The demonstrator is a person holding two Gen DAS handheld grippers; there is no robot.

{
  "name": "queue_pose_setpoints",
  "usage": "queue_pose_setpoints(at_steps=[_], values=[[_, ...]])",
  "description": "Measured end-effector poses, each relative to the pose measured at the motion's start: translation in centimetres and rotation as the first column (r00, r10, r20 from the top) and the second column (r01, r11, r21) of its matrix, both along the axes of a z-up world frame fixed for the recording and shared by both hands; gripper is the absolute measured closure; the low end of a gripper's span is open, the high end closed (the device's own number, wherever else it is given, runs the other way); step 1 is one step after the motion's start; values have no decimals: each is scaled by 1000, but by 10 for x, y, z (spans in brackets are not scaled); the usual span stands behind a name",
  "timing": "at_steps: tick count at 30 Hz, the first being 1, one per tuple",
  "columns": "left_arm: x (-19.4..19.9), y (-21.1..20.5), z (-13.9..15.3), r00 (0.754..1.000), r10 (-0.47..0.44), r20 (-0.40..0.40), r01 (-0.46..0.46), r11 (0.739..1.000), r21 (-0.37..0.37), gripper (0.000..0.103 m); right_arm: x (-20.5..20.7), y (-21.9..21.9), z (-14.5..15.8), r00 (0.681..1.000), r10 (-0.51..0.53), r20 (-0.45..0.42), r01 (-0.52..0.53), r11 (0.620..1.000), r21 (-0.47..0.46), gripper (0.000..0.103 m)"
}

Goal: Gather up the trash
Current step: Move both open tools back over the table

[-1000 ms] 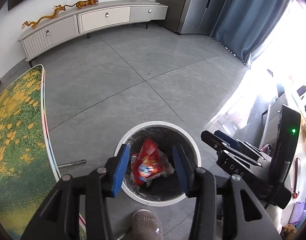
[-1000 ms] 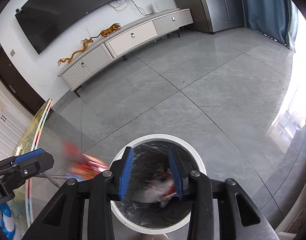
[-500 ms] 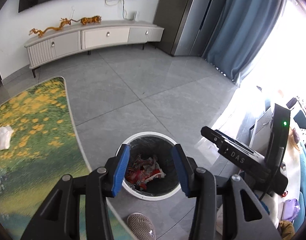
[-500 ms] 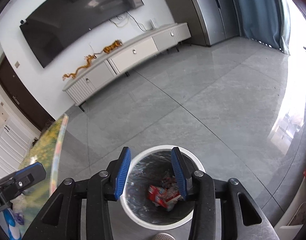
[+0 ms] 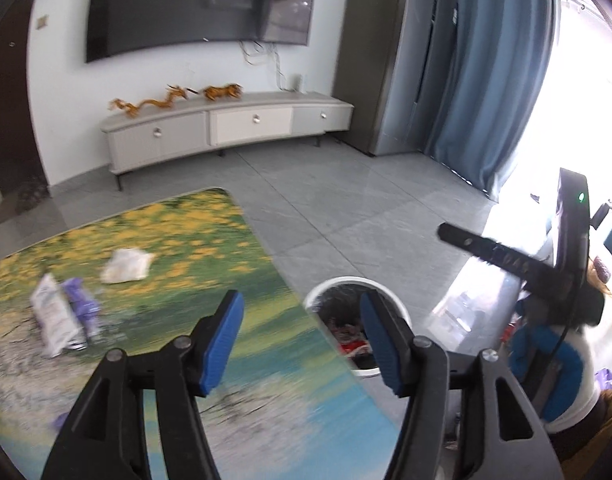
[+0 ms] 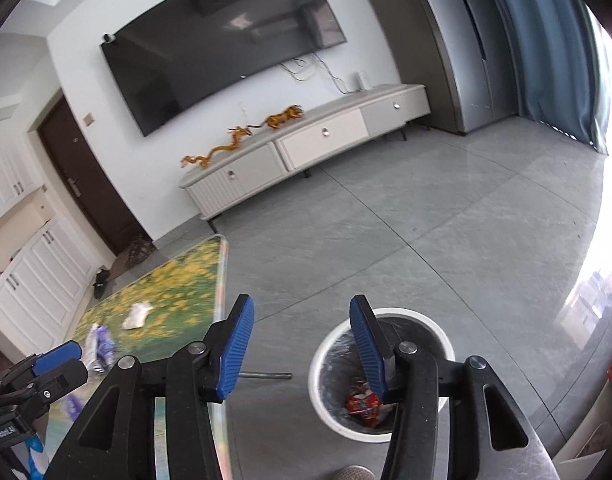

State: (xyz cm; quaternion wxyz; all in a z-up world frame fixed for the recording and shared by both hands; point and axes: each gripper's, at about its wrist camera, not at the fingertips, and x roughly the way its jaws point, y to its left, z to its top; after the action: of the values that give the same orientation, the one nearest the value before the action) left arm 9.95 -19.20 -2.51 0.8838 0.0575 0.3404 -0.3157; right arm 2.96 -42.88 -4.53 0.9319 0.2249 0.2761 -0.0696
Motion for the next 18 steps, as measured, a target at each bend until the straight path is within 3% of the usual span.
queue_pose_setpoints(at_steps=[8,18], values=[[-22,97,8,992,121,39,-120,992,-40,42,-4,51,26,996,81,38,-80,996,-41,52],[-54,207,6,955,293,54,-287,953,-93,42,-14,96,40,983,174,54,-170,982,-77,51]])
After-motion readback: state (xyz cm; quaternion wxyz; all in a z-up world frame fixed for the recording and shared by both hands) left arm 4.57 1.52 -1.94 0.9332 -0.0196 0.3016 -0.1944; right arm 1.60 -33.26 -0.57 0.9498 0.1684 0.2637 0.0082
